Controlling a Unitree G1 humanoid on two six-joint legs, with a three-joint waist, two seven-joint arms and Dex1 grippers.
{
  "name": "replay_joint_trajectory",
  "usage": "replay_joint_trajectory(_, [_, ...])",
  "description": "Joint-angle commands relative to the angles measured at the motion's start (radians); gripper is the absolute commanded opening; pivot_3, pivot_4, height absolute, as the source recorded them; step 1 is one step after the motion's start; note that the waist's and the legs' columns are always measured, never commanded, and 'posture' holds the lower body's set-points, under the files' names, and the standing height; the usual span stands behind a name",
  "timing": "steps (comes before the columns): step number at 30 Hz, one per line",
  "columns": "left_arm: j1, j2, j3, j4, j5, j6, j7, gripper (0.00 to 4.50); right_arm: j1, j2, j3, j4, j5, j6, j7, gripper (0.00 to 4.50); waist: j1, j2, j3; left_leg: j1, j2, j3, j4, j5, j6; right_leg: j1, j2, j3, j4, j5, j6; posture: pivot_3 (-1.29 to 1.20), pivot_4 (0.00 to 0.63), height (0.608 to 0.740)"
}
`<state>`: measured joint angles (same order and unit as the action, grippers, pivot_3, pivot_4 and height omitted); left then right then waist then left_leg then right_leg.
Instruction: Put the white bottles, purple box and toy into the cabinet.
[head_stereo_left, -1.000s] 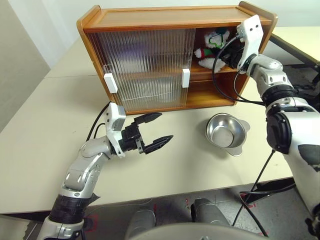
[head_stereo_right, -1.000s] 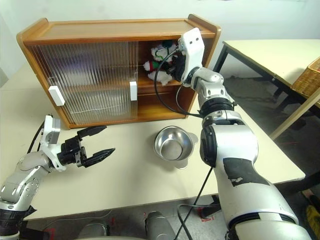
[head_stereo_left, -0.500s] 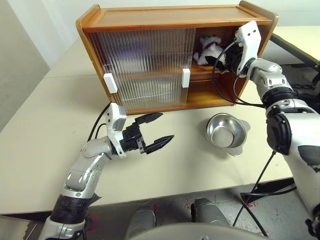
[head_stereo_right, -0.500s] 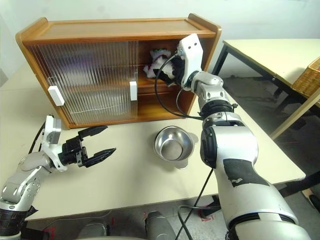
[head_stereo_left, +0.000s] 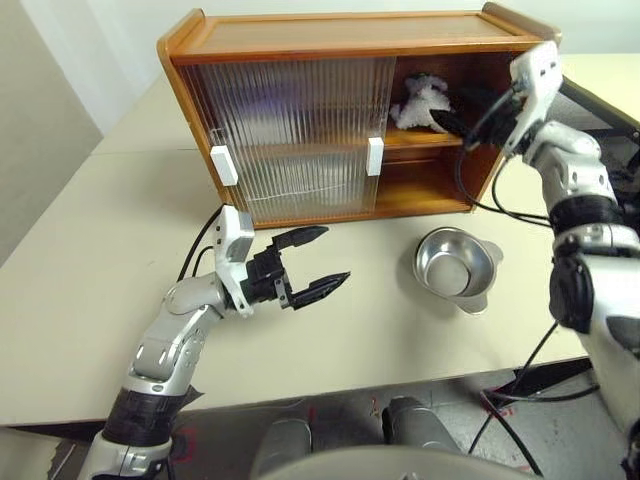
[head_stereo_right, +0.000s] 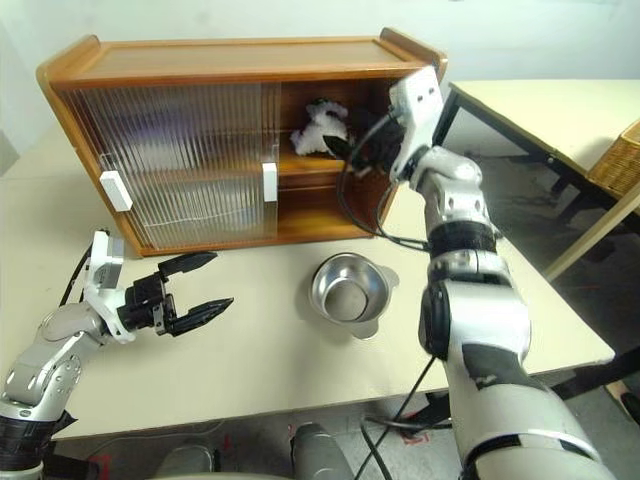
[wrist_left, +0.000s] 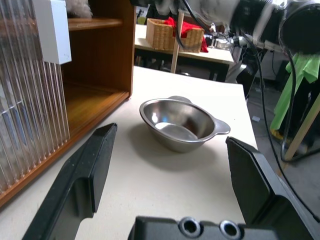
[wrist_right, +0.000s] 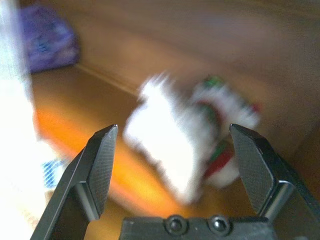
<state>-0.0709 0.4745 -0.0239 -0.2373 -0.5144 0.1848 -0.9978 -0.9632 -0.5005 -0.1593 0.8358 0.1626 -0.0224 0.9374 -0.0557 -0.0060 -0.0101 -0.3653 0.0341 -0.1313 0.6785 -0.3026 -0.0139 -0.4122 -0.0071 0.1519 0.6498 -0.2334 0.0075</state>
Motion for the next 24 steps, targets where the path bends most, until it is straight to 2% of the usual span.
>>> replay_joint_trajectory(1, [-0.007,0.008,-0.006,0.018,0.0,-0.004,-0.019,4.5,0.157,-0.039,-0.01,-0.308,0.07,0.158,0.008,4.46,0.0,0.0,0.0,0.0,0.0,0.0,0.0,0.0,0.0,0.001,0.0,0.0,0.0,0.0,0.0,-0.14,0.0,0.74])
replay_joint_trajectory(9, [-0.045,0.017,-0.007,0.062,-0.001,-0.001,-0.059,4.5,0.447,-0.097,-0.096,-0.75,0.205,0.426,-0.094,4.46,-0.029,-0.001,0.0,0.004,0.0,0.001,0.0,0.0,0.003,0.009,0.003,0.001,0.0,-0.001,0.001,-0.18,0.0,0.74])
replay_joint_trajectory(11, [-0.057,0.018,-0.007,0.074,-0.002,0.0,-0.068,4.5,0.52,-0.111,-0.133,-0.834,0.25,0.479,-0.109,4.46,-0.035,-0.001,0.0,0.008,0.0,0.001,0.0,-0.001,0.004,0.011,0.003,0.001,0.0,-0.005,0.008,-0.19,0.0,0.74])
replay_joint_trajectory(18, [-0.092,0.016,-0.014,0.104,0.0,0.004,-0.094,4.5,0.779,-0.1,-0.218,-1.013,0.359,0.571,-0.155,4.46,-0.06,-0.001,0.0,0.01,0.002,0.0,0.0,-0.002,0.007,0.013,0.005,0.002,0.0,-0.009,0.016,-0.23,0.0,0.74])
replay_joint_trajectory(24, [-0.1,0.018,-0.013,0.11,0.0,0.009,-0.103,4.5,0.918,-0.086,-0.278,-1.062,0.471,0.624,-0.157,4.46,-0.087,-0.002,0.0,0.009,0.004,0.001,-0.001,-0.005,0.012,0.011,0.007,0.002,0.0,-0.012,0.021,-0.23,0.0,0.74])
